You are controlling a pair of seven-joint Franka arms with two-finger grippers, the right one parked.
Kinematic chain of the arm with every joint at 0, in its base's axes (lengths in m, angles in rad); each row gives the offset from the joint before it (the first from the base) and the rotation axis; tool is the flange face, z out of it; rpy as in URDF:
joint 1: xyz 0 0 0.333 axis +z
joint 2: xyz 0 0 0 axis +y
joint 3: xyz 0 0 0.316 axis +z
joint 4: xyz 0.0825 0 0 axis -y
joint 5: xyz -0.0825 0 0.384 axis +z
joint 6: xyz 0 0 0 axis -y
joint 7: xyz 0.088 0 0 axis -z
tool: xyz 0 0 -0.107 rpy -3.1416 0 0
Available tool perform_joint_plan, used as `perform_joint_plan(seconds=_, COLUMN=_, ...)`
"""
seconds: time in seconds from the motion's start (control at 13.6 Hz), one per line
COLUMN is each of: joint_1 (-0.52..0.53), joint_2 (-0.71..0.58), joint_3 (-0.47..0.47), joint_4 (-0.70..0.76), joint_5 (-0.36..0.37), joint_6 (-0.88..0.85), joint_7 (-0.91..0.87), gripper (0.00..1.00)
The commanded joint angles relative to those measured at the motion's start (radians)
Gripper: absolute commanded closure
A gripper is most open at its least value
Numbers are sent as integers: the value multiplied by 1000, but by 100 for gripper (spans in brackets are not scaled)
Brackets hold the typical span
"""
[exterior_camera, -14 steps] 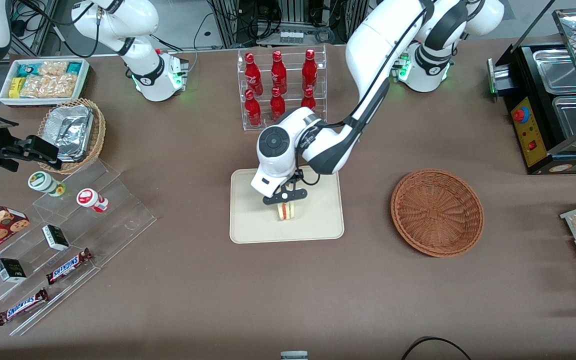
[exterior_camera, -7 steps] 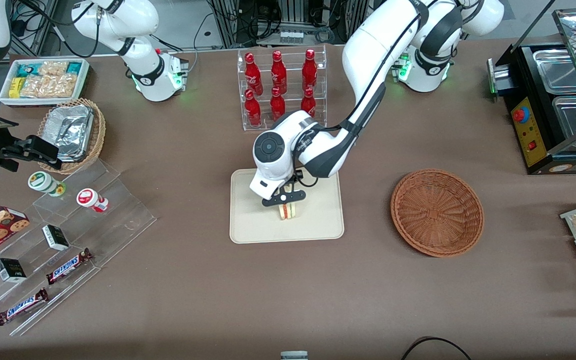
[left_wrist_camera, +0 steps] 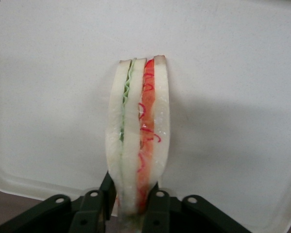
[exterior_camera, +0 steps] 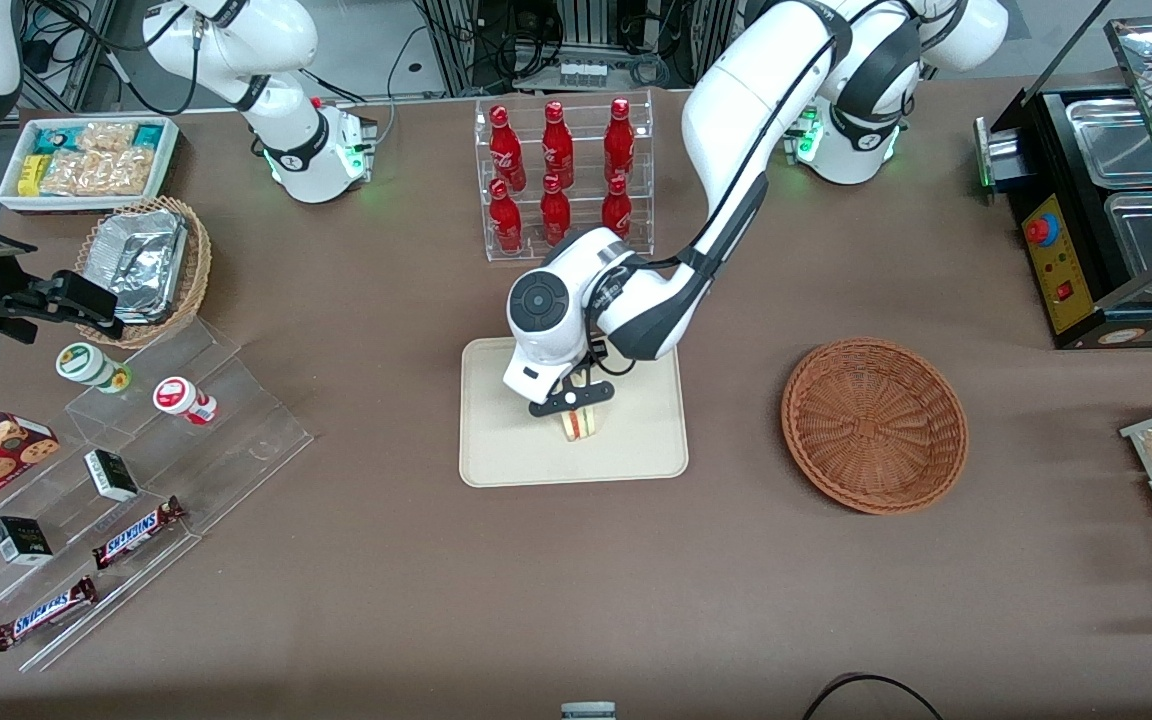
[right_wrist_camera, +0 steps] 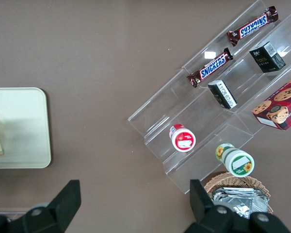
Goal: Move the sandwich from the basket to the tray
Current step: 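Lower the sandwich onto the tray and open the left gripper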
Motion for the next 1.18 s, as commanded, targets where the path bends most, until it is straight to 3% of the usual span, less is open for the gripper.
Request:
perform_joint_plan(seconds=0.0, joint_1=-15, joint_2=4, joint_3=14, joint_4=37, joint_5=14, joint_6=-10, joint_7=-24, gripper=0)
perform_joint_plan(seconds=0.59, joint_1=-1, joint_2=-121, joint_3=17, joint_4=36, joint_5=6, joint_6=-93, joint_7=-8, gripper=0)
perform_joint_plan(seconds=0.96, joint_1=43, joint_2=-238, joint_3=17, joint_4=25, joint_5=-3, joint_6=-191, joint_7=64, gripper=0)
perform_joint_plan(seconds=1.1, joint_1=115, joint_2=-299, joint_3=11, joint_4=-25, joint_5=-5, joint_6=-219, joint_7=112, gripper=0)
